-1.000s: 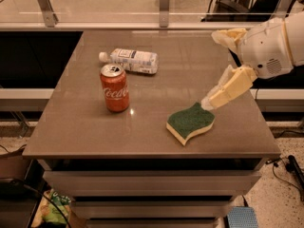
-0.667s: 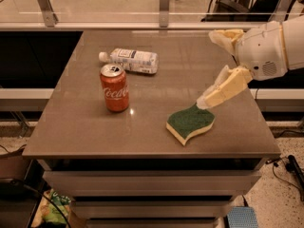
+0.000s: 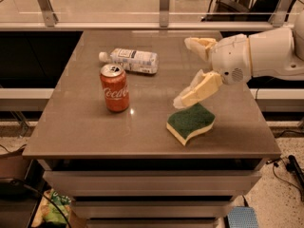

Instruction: Knock coke can over

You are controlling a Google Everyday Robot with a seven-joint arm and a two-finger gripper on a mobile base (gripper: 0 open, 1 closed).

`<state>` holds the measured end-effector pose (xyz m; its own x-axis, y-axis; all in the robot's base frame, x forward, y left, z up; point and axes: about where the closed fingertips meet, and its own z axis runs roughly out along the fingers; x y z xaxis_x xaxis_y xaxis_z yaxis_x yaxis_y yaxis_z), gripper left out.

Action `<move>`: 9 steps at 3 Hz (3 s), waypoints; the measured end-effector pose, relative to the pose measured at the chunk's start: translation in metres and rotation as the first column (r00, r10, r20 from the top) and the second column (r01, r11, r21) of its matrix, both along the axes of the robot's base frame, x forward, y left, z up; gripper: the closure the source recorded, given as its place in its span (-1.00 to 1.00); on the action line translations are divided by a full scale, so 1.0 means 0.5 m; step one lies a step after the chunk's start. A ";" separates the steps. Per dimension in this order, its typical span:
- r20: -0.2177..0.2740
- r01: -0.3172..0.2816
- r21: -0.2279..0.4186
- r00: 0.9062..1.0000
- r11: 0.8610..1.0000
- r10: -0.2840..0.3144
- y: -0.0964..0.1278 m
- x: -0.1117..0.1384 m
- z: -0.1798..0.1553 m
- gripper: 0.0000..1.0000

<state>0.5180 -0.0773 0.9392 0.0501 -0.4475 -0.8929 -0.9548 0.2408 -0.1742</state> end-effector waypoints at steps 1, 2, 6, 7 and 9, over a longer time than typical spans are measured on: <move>-0.028 -0.037 0.063 0.999 0.997 0.038 0.042 0.014 -0.033 -1.00; -0.056 -0.073 0.119 0.995 0.990 0.080 0.086 0.026 -0.065 -1.00; -0.095 -0.097 0.325 0.986 0.941 0.135 0.241 0.077 -0.116 -1.00; -0.048 -0.115 0.378 0.989 0.919 0.143 0.265 0.075 -0.109 -1.00; 0.001 -0.156 0.379 0.986 0.912 0.168 0.308 0.047 -0.106 -1.00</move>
Offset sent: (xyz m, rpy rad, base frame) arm 0.0228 0.0645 -0.0536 0.1884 0.1023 0.1181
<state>0.5413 0.0768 0.8862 0.0634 -0.0655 -0.9958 -0.9897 0.1239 -0.0712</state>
